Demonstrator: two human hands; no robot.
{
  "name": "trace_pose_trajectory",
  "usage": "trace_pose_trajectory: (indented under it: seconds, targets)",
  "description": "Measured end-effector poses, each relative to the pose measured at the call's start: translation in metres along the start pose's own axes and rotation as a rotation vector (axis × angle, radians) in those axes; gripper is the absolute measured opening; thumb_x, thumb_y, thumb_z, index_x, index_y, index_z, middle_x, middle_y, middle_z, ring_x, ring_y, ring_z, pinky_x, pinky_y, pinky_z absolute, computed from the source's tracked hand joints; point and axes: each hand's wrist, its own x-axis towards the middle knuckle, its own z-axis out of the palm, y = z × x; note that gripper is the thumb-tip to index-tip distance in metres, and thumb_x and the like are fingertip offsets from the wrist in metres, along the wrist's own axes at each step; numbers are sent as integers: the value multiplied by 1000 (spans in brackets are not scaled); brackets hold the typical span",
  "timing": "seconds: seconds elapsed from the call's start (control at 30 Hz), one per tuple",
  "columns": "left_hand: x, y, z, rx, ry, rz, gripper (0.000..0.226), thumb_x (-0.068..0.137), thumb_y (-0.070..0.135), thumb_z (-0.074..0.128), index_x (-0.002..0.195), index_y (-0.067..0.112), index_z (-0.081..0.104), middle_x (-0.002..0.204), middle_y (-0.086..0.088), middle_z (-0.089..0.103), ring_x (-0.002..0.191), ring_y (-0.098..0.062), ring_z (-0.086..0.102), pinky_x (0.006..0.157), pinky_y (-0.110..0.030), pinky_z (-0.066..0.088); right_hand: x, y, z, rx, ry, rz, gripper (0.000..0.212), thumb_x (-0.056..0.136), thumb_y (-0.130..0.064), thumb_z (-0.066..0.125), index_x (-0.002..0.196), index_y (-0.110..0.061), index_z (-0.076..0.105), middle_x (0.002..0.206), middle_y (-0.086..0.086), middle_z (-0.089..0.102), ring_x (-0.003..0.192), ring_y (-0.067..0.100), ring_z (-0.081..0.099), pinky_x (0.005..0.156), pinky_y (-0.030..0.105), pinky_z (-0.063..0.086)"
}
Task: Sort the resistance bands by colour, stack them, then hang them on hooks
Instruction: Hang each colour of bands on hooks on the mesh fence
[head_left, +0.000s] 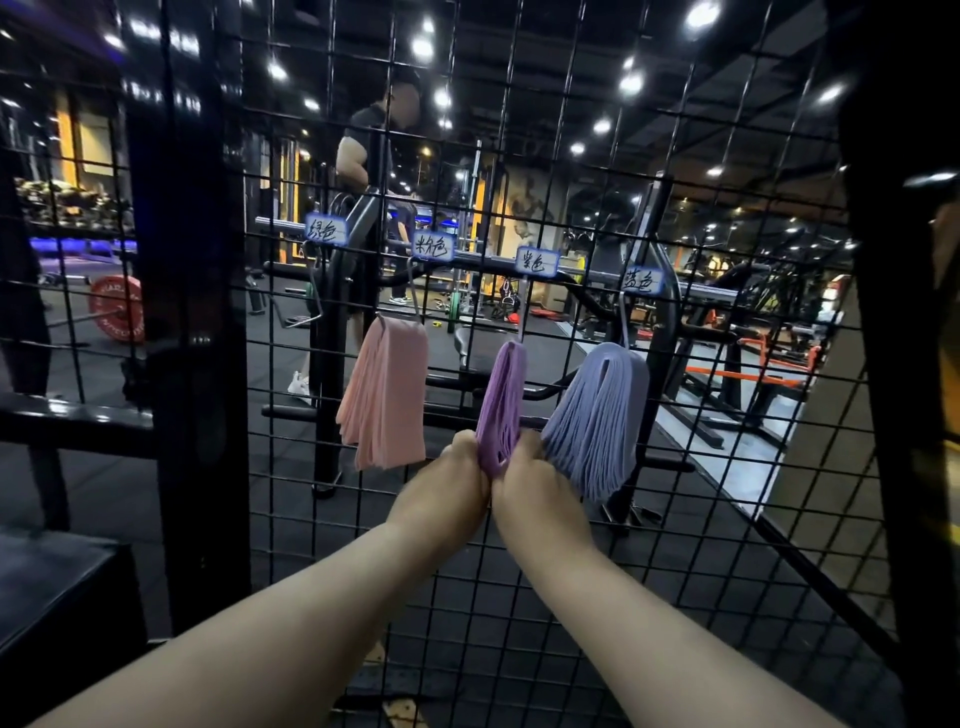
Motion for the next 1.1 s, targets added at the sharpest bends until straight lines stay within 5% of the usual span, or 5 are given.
trace_pose_trajectory:
  seconds: [0.23, 0.47, 0.67, 0.93, 1.1]
  targets:
    - [5, 2, -6, 62, -66, -6, 39, 97, 29, 42, 131, 22, 27, 82, 3, 65, 67, -15, 63, 65, -42, 55, 4, -9, -16, 26, -123, 86, 27, 98, -33, 44, 114, -11, 48, 102, 10, 64, 95, 32, 63, 70, 36, 48]
    - [3, 6, -12, 512, -174, 79, 62, 103, 21, 32, 154, 3, 3, 144, -22, 46, 107, -30, 63, 80, -42, 55, 4, -24, -51, 13, -302, 190, 54, 99, -58, 28, 97, -10, 55, 77, 10, 70, 54, 23, 70, 57, 35, 61]
    - [1, 20, -30, 748, -76, 147, 62, 105, 30, 29, 152, -5, 9, 138, -31, 47, 98, -34, 67, 74, -47, 59, 33, -29, -71, -66, 35, -15, 47, 100, -55, 39, 103, -9, 52, 91, 8, 63, 81, 28, 63, 66, 34, 48]
    - [13, 31, -46, 361, 45, 344, 83, 100, 23, 45, 154, 6, -15, 165, -11, -7, 152, -20, 5, 121, -29, 13, 55, -24, -62, 193, 121, 39, 44, 98, -44, 53, 121, -6, 47, 125, 16, 54, 113, 34, 56, 85, 35, 44]
    - [15, 45, -43, 69, 136, 257, 75, 99, 25, 50, 158, 19, 4, 154, -10, 36, 129, -25, 50, 100, -39, 46, 51, -28, -60, 238, 176, -3, 34, 101, -39, 48, 119, -10, 47, 119, 13, 57, 107, 31, 58, 78, 33, 42]
